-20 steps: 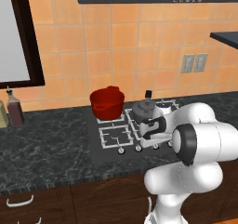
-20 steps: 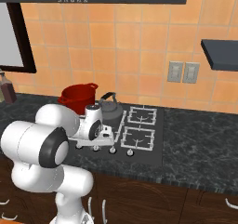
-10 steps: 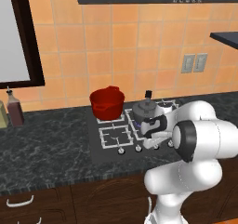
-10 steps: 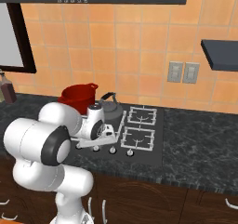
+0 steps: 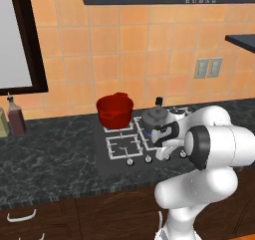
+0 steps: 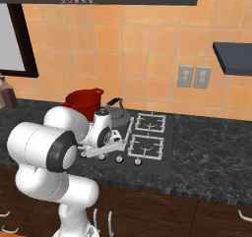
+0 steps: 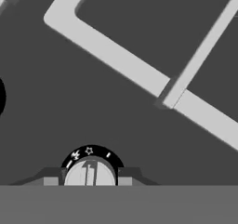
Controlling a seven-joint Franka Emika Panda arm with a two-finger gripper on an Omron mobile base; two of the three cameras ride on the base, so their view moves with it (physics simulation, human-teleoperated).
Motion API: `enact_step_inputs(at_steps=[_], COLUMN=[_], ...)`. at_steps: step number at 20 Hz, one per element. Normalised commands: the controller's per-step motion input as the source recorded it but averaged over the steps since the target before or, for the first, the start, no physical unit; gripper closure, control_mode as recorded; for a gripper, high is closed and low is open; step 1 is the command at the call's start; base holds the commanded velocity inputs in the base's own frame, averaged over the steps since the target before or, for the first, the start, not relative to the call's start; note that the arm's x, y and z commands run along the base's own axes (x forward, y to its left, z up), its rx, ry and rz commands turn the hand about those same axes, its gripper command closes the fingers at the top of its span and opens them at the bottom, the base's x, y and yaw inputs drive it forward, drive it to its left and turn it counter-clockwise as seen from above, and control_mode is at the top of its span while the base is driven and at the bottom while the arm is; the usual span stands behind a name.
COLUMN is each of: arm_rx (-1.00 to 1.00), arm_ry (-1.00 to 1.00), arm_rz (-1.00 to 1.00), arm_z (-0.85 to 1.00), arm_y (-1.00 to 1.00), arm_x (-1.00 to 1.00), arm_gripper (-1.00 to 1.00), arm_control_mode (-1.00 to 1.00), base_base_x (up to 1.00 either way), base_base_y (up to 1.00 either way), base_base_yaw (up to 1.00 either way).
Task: Pick the kettle from the counter and place it on a stove burner. Then turn the burner on.
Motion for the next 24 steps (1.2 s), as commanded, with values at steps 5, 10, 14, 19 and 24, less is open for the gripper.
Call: enact_step_inputs(at_steps=[5,10,14,19,24], arm_rx=[0.0,0.0,0.0,0.0,0.0], arm_ry=[-0.03,-0.01,0.0,0.0,0.0], arm_rz=[0.15,0.15,0.11,0.04,0.04], arm_z=[-0.2,-0.17,-0.01,0.0,0.0], arm_y=[0.0,0.0,0.0,0.0,0.0], arm_x=[0.0,0.0,0.0,0.0,0.0], arm_gripper=[1.0,1.0,-1.0,-1.0,-1.0], arm_control_mode=[-1.0,-1.0,-1.0,-1.0,-1.0], base_base_x=[0.0,0.0,0.0,0.0,0.0], base_base_y=[0.0,0.0,0.0,0.0,0.0], base_base_yaw=[0.0,0.0,0.0,0.0,0.0])
